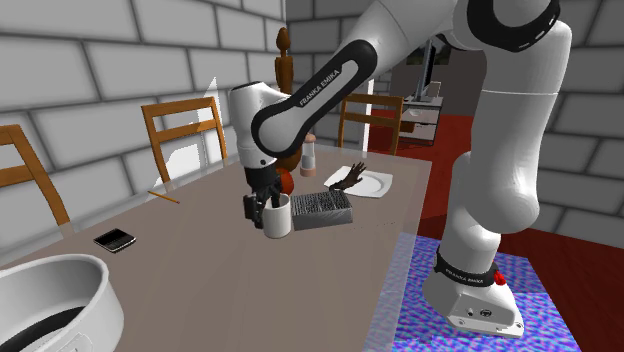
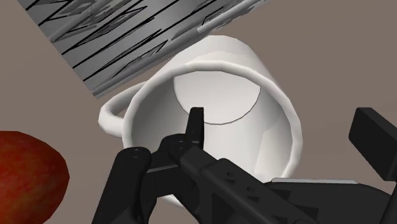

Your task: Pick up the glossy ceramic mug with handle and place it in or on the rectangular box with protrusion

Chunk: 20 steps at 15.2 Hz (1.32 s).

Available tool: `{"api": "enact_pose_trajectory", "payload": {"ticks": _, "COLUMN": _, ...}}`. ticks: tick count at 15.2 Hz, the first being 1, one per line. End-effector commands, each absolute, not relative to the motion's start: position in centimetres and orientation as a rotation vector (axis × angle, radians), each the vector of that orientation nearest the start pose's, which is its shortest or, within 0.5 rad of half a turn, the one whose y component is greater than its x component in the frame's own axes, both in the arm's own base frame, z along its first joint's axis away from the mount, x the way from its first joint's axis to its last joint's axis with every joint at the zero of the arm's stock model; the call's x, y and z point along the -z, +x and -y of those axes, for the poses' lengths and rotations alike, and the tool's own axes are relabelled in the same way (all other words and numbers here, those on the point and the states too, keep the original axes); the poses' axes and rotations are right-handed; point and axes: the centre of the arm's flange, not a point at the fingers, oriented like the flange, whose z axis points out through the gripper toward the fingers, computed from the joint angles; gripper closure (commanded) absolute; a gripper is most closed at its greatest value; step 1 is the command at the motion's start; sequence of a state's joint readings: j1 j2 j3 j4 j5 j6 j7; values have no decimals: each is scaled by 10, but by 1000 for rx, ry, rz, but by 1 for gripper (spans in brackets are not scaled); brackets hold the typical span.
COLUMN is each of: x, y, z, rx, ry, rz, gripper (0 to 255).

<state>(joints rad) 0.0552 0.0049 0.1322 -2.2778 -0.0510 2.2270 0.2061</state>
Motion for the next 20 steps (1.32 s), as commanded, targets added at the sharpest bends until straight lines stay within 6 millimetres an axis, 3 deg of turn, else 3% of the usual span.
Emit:
{"api": "enact_pose_trajectory", "payload": {"ticks": 1, "x": -347, "y": 501, "z": -93, "rx": -74, "ry": -3190, "rz": 22, "gripper": 0}}
{"api": "enact_pose_trajectory", "payload": {"ticks": 6, "x": -347, "y": 501, "z": -93, "rx": -74, "ry": -3190, "rz": 22, "gripper": 0}}
{"api": "enact_pose_trajectory", "payload": {"ticks": 7, "x": -347, "y": 501, "z": -93, "rx": -74, "ry": -3190, "rz": 22, "gripper": 255}}
{"api": "enact_pose_trajectory", "payload": {"ticks": 16, "x": -347, "y": 501, "z": -93, "rx": -74, "ry": -3190, "rz": 22, "gripper": 255}}
{"api": "enact_pose_trajectory", "payload": {"ticks": 20, "x": -368, "y": 501, "z": -93, "rx": -74, "ry": -3190, "rz": 22, "gripper": 255}}
